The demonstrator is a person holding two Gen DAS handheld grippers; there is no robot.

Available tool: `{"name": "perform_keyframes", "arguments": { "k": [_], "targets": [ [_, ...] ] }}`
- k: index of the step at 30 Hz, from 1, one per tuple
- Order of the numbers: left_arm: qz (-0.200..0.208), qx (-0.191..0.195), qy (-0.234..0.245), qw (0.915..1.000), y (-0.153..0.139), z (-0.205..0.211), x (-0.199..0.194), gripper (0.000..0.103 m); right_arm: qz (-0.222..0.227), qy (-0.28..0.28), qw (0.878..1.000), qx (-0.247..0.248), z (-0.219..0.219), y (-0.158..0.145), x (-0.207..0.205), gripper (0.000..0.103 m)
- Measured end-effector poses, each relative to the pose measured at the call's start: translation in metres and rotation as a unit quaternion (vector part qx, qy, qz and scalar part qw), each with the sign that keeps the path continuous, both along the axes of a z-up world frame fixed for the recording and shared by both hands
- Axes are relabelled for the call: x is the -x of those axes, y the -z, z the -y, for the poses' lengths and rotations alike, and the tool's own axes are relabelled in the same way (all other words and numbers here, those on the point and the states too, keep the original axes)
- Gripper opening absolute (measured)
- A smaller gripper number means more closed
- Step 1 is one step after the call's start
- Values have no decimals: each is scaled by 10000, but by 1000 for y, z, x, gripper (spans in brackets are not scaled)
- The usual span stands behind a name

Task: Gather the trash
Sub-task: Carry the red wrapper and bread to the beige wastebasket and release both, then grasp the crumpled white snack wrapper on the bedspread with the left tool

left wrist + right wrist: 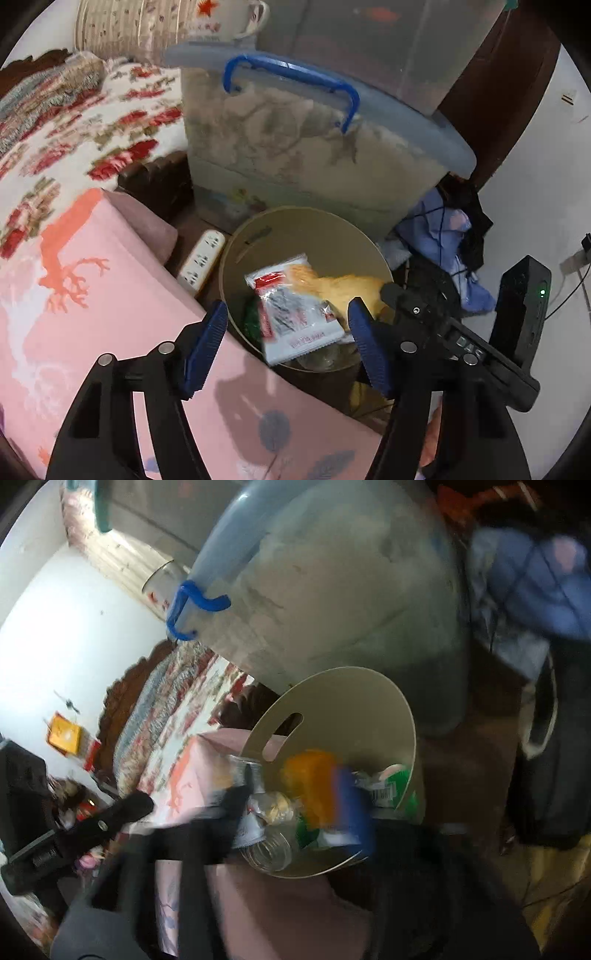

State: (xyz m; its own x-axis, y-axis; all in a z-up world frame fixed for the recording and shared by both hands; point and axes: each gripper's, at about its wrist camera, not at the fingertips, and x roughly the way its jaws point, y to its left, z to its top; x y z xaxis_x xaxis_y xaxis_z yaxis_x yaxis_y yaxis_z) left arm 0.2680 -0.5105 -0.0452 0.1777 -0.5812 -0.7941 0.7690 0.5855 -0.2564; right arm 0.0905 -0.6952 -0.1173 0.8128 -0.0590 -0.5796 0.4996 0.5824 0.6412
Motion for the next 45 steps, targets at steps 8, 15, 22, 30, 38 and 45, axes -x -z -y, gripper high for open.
{"name": "perform_keyframes", "arguments": {
  "k": [8, 15, 22, 30, 38, 45],
  "targets": [
    [-126, 321, 37, 9994, -12, -62, 35, 63, 416, 181, 9989, 107, -31, -12, 34, 73],
    [248, 396, -16, 9989, -19, -153, 98, 64, 692, -19, 9973, 245, -106, -24, 51, 73],
    [191, 370, -467, 9980, -1, -274, 141, 64, 404, -892, 9936, 565, -205, -19, 34, 73],
    [-308, 677, -2064, 9756, 17, -437, 133, 64, 303, -2208, 9706, 908, -317, -25, 1, 69],
    [-928, 1147, -3416, 9282, 38, -528, 81, 64, 90, -3340, 9343, 1245, -411, -17, -19, 69],
    [-907, 1128, -3261, 9342, 46, -503, 54, 64, -64, -3494, 9250, 1494, -431, -10, -27, 70]
  ]
}}
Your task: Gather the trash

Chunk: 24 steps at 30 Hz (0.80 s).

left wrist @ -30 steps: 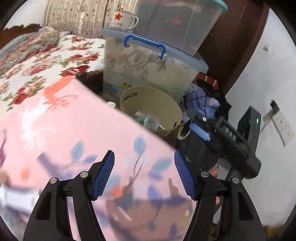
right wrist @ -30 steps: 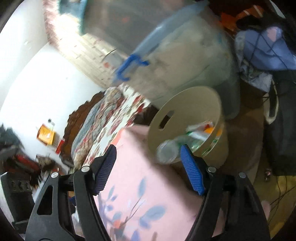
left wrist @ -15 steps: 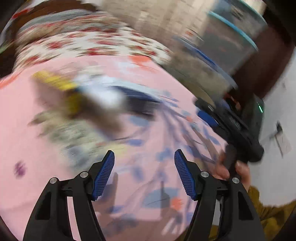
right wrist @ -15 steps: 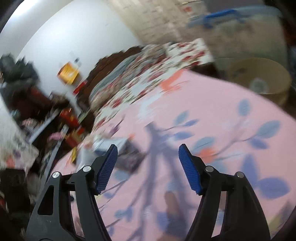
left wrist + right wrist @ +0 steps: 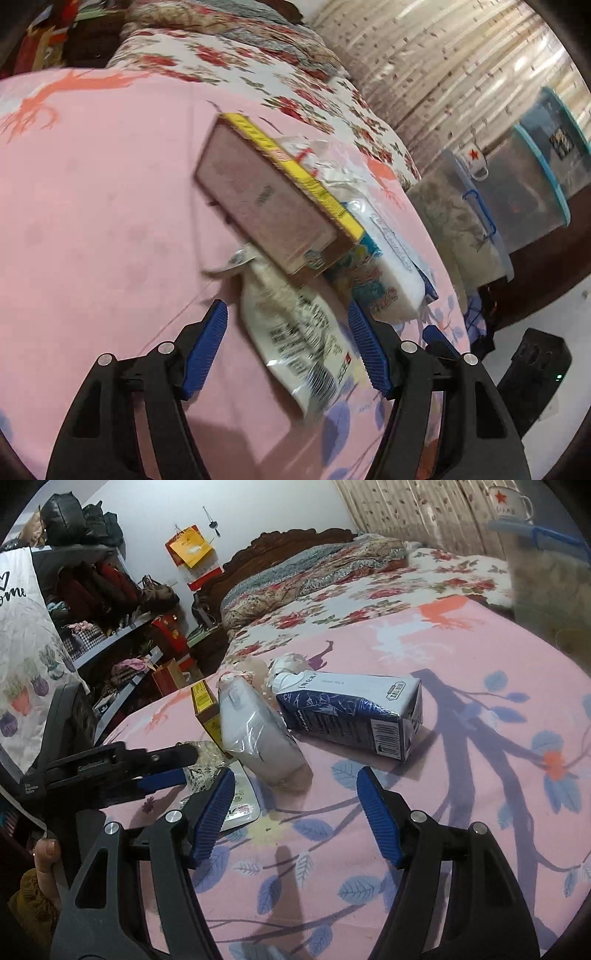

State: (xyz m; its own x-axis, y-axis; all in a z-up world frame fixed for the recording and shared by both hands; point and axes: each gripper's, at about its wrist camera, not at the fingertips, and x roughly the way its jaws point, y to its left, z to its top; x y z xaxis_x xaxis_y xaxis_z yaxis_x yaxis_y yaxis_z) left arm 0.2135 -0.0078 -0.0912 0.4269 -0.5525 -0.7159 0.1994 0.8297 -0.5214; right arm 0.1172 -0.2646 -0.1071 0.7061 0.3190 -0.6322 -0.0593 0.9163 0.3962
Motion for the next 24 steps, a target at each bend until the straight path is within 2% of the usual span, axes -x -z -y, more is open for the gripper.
{"name": "perform_keyframes", "arguments": {
  "k": [2, 3, 4, 5, 8, 12, 19, 24],
  "targets": [
    [112, -98, -3, 9999, 0, 9, -4, 64, -45, 25, 10000, -42, 5, 1, 0, 70],
    [168, -151, -19, 9997, 1, 11, -4, 58, -49, 35, 10000, -70, 5, 2, -2, 70],
    [180, -186, -15, 9997, 3, 13, -4, 50, -39, 43, 9999, -88, 6, 2, -1, 70],
    [179, -264, -9, 9995, 5, 15, -6, 31, -28, 50, 9999, -90, 6, 1, -1, 70],
    [150, -149, 25, 9998, 8, 12, -1, 26, -37, 56, 10000, -70, 7, 2, -1, 70],
    [130, -4, 18, 9999, 6, -3, 12, 25, -58, 45, 10000, -31, 4, 1, -2, 70],
    [129, 219, 57, 9997, 2, -52, 54, 24, -193, 143, 9997, -108, 9, 4, -5, 70],
    [12, 375, -126, 9992, 11, -81, 66, 25, -261, 202, 9994, -88, 10, 6, -7, 70]
  ]
}}
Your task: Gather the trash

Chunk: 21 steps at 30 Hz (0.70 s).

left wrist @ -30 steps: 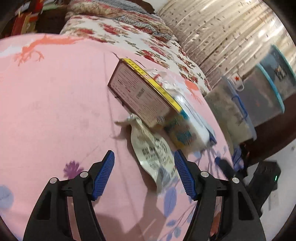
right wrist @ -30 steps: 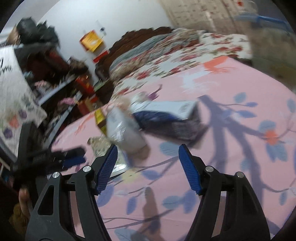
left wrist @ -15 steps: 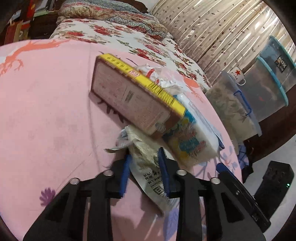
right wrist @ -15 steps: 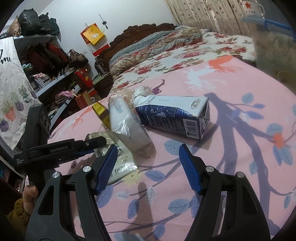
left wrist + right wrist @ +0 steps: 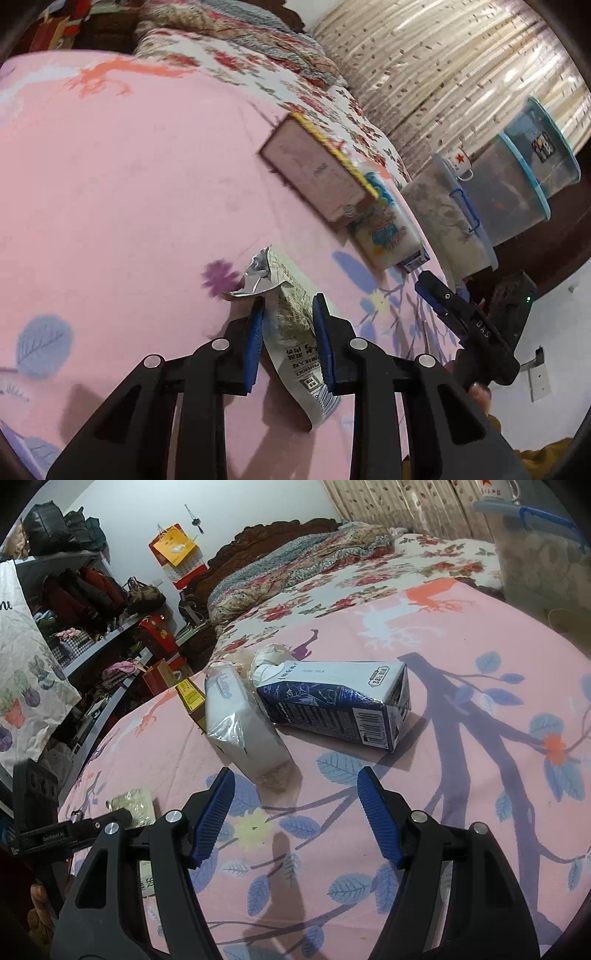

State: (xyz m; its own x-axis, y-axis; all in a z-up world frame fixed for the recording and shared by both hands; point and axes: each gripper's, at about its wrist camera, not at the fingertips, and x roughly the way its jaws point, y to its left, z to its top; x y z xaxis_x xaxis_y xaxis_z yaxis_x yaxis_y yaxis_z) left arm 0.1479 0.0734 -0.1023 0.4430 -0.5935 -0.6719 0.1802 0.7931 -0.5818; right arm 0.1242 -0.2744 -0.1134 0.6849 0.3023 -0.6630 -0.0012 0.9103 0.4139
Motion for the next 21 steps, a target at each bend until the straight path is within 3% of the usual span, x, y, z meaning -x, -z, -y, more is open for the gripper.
{"name": "perform_keyframes", "arguments": {
  "k": [4, 6, 7, 11, 13, 16, 17, 18, 19, 21],
  "targets": [
    [-186, 491, -164, 9985, 8, -12, -4, 27, -2, 43, 10000, 78, -1, 0, 1, 70],
    [-217, 694, -175, 9972, 9, -14, -6, 35, 0, 62, 9999, 106, -2, 0, 2, 70],
    [-220, 738, -207, 9968, 8, -14, -7, 37, 0, 71, 9999, 114, -2, 0, 3, 70],
    [-85, 680, -274, 9973, -2, -10, -8, 66, -30, 93, 9999, 132, -2, 1, 2, 70],
    [-50, 578, -271, 9979, -4, -5, -8, 66, -32, 102, 9998, 145, -2, 1, 3, 70],
    [46, 436, -295, 9986, -4, -1, -8, 65, -33, 107, 9998, 145, -2, 1, 3, 70],
    [85, 346, -300, 9989, -5, 1, -7, 59, -33, 104, 9998, 146, -1, 1, 3, 70],
    [95, 289, -279, 9991, -4, 2, -7, 38, -32, 103, 9998, 147, -1, 1, 3, 70],
    [62, 232, -205, 9995, -2, 6, -8, 25, -30, 103, 9998, 146, -1, 1, 3, 70],
    [-41, 263, -147, 9995, 5, 8, -8, 21, -23, 103, 9998, 142, -1, 1, 3, 70]
  ]
}}
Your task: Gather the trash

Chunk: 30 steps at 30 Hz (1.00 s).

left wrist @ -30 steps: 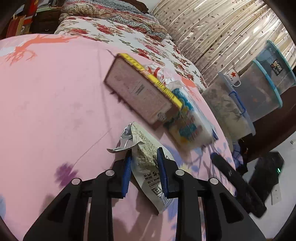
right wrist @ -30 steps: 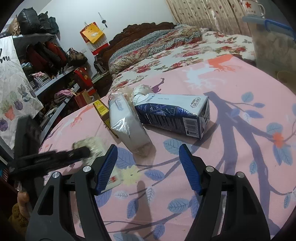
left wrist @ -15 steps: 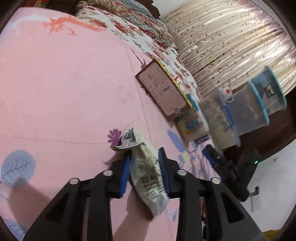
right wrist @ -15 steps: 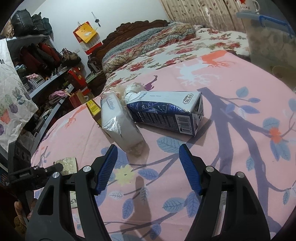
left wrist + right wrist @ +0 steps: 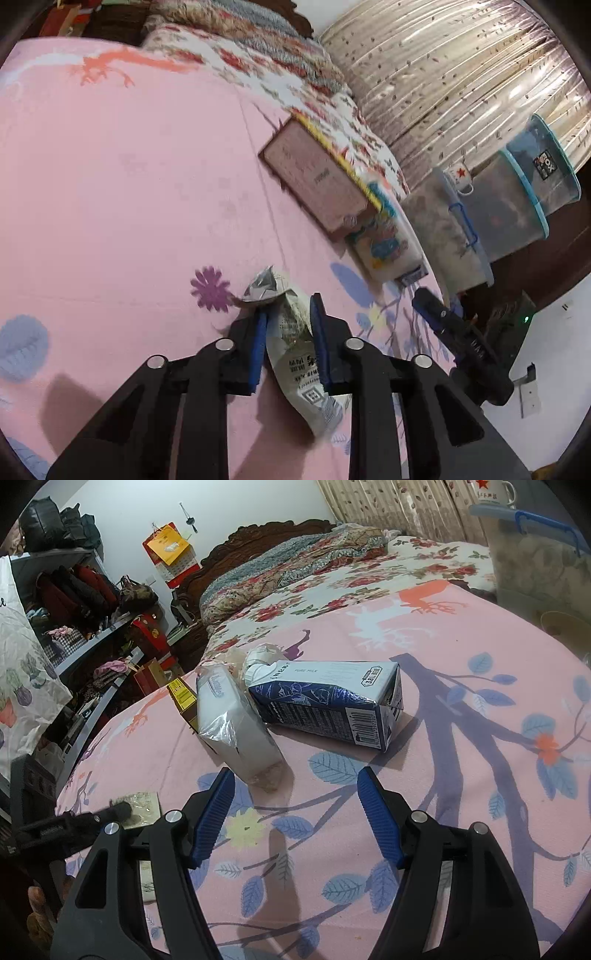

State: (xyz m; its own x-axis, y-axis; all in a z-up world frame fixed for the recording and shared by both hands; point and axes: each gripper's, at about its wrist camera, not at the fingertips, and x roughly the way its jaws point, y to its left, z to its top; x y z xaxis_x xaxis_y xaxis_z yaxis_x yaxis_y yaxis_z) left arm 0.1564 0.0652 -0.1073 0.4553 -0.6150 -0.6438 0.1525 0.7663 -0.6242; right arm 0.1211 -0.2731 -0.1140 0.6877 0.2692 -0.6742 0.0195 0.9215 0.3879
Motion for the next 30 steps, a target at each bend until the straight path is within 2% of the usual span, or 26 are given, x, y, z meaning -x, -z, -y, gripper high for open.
{"name": "perform_keyframes", "arguments": {
  "k": [14, 20, 30],
  "targets": [
    [297, 107, -136, 9994, -28, -20, 16, 21, 50, -38, 10000, -28, -1, -2, 2, 70],
    [360, -155, -28, 9992, -35, -12, 22, 21, 79, -55, 10000, -26, -2, -3, 2, 70],
    [330, -286, 196, 9989, -31, 5, 25, 21, 144, -66, 9999, -46, -1, -4, 4, 70]
  ]
}}
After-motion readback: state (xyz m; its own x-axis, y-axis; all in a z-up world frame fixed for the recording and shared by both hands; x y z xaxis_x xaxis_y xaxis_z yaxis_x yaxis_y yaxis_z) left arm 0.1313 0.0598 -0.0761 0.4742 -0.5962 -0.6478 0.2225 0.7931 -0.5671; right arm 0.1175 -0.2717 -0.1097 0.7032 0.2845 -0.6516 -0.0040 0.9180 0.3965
